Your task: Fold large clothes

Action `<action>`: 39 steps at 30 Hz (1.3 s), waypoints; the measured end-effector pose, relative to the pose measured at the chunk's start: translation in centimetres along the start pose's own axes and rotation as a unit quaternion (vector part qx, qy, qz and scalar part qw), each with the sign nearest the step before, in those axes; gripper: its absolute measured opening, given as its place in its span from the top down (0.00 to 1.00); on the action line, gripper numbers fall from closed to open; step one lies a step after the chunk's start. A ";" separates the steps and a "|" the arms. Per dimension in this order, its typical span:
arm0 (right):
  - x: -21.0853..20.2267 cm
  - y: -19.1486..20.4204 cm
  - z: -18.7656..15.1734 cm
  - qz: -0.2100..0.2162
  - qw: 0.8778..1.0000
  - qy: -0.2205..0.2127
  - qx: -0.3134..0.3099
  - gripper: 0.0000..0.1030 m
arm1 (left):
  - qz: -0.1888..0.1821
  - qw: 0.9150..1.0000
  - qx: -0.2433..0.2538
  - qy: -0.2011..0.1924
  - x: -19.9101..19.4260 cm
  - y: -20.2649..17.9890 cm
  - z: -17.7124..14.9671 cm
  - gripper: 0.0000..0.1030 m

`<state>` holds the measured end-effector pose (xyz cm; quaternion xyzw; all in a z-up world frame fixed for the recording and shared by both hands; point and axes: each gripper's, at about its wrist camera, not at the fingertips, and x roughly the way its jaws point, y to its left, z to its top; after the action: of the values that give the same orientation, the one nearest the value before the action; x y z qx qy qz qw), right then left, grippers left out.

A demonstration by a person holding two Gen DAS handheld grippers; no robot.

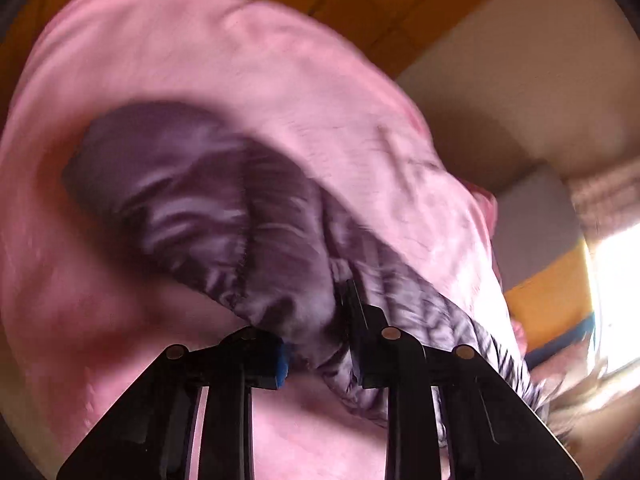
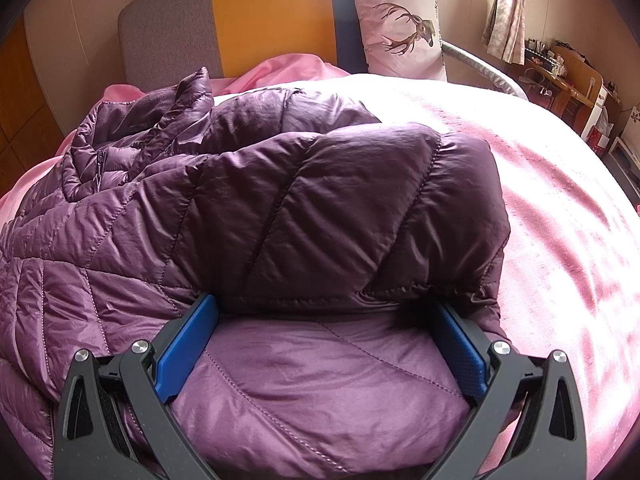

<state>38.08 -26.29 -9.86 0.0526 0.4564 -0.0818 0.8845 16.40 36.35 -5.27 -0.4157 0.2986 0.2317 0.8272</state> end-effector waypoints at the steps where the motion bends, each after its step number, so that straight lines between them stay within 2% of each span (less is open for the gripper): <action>1: 0.0 0.0 0.0 0.000 1.000 0.000 0.000 0.02 | -0.004 0.999 0.033 -0.007 -0.5 -1.6 -0.4 0.78; 7: 0.0 0.0 0.0 0.001 1.000 0.000 0.001 0.02 | -0.038 0.988 0.147 -0.021 -1.5 -9.3 -3.7 0.78; 12: 0.0 0.0 0.0 0.001 1.000 0.000 0.001 0.02 | -0.065 0.970 0.234 -0.009 -0.8 -15.3 -7.8 0.78; 14: 0.0 0.0 -0.1 0.001 1.000 -0.001 0.001 0.02 | -0.077 0.961 0.267 0.004 -0.3 -17.6 -10.0 0.78; 18: -0.1 0.0 0.0 0.003 1.000 -0.001 0.002 0.02 | -0.097 0.937 0.335 0.028 0.6 -21.3 -14.7 0.78; 23: 0.0 -0.1 0.0 0.005 1.000 -0.001 0.004 0.02 | -0.108 0.912 0.391 0.061 1.7 -23.3 -19.0 0.77; 25: 0.0 -0.2 0.0 0.005 1.000 -0.001 0.004 0.02 | -0.109 0.902 0.412 0.073 2.0 -23.8 -20.1 0.70; 27: 0.0 -0.2 0.0 0.006 1.000 -0.001 0.005 0.02 | -0.103 0.896 0.428 0.063 1.6 -24.0 -20.9 0.62; 28: 0.0 -0.2 0.0 0.006 1.000 -0.002 0.005 0.02 | -0.102 0.894 0.432 0.057 1.4 -23.9 -21.1 0.59; 30: 0.1 -0.3 0.0 0.007 1.000 -0.002 0.005 0.02 | -0.099 0.897 0.428 0.045 0.8 -23.6 -21.1 0.56; 33: 0.1 -0.3 0.0 0.007 1.000 -0.002 0.005 0.02 | -0.099 0.905 0.415 0.003 -1.0 -22.6 -21.1 0.37; 36: 0.1 -0.3 0.0 0.007 1.000 -0.002 0.005 0.02 | -0.092 0.908 0.409 -0.006 -1.8 -21.7 -21.0 0.36; 39: 0.1 -0.3 0.0 0.006 1.000 -0.002 0.004 0.02 | -0.087 0.913 0.399 0.010 -1.3 -21.0 -21.1 0.36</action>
<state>38.10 -26.56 -9.88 0.0588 0.4539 -0.0786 0.8856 22.35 7.24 -2.91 -0.0773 0.3369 0.0162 0.9382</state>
